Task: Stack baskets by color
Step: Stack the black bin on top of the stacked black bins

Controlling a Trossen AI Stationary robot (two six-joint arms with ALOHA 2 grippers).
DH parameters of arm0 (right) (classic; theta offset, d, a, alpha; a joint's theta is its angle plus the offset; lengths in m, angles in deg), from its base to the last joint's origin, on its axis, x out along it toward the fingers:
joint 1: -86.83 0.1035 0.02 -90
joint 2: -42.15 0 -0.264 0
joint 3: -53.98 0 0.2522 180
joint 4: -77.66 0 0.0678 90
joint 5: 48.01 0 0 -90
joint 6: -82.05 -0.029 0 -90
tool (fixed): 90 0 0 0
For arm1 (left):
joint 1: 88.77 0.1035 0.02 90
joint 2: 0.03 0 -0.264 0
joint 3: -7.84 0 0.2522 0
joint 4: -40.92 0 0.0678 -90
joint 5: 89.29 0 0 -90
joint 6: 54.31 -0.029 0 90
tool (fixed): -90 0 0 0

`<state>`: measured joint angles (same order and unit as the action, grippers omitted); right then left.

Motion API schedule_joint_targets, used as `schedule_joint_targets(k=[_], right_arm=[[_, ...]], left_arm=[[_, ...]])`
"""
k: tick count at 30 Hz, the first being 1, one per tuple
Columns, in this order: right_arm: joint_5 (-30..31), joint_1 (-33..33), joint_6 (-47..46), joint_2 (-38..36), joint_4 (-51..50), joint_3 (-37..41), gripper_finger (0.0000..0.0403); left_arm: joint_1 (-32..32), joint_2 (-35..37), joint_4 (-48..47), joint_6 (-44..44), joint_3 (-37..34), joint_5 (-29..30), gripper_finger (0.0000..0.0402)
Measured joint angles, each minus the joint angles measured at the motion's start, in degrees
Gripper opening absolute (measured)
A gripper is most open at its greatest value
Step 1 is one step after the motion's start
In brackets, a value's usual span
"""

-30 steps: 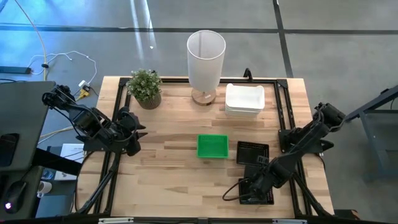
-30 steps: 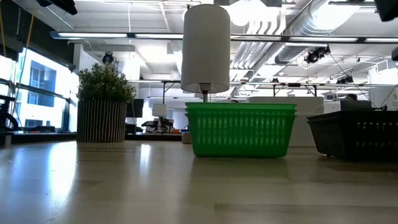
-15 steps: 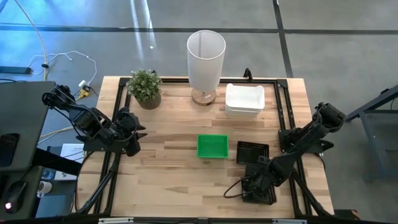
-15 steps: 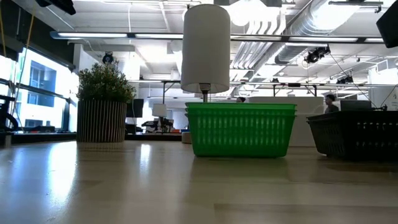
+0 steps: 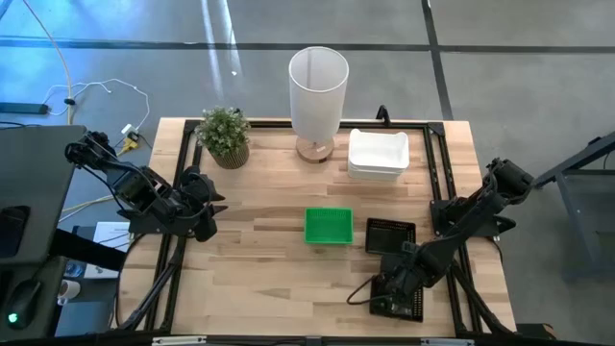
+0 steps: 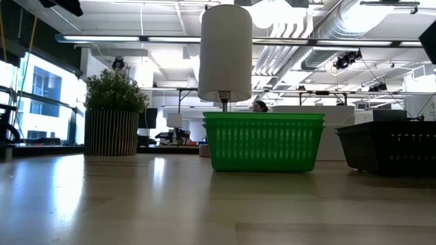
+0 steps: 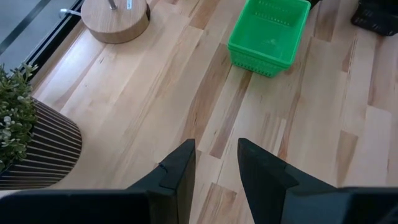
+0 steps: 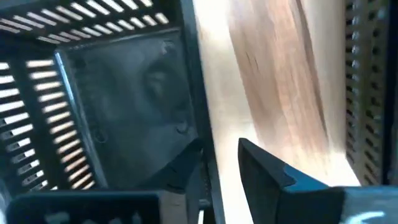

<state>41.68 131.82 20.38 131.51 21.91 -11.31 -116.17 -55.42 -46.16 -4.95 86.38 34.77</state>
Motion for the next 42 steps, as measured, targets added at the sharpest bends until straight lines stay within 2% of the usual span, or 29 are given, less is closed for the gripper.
schedule_joint_targets(k=[3,6,8,15,22,26,36,42], right_arm=[[-1.2,0.0,-1.3,0.0,0.4,0.5,0.0072],[-2.0,0.0,-1.0,0.0,0.5,0.5,0.0023],[-2.3,0.0,0.3,0.0,0.5,0.0,0.0008],[-0.8,-1.2,4.1,0.0,-6.0,-4.8,0.0004],[2.3,-4.3,12.2,0.0,-17.0,-10.7,0.0001],[3.4,-6.7,17.1,-0.8,-19.5,-13.1,0.0001],[12.1,-10.9,24.0,-11.8,-25.7,-13.3,0.0],[13.9,-15.9,29.4,-17.8,-30.6,-13.3,0.0]], left_arm=[[0.0,0.0,0.0,0.0,0.0,0.0,0.0106],[0.0,0.0,0.0,0.0,0.0,-0.4,0.0106],[0.0,0.0,0.0,0.0,0.0,-0.4,0.0106],[0.0,0.0,0.0,0.0,0.0,-0.4,0.0106],[0.0,0.0,0.0,0.0,0.0,-0.4,0.0106],[0.0,0.0,0.0,0.0,0.0,-0.4,0.0106],[0.0,0.0,0.0,0.0,0.0,-0.4,0.0106],[0.0,0.0,0.0,0.0,0.0,-0.4,0.0106]])
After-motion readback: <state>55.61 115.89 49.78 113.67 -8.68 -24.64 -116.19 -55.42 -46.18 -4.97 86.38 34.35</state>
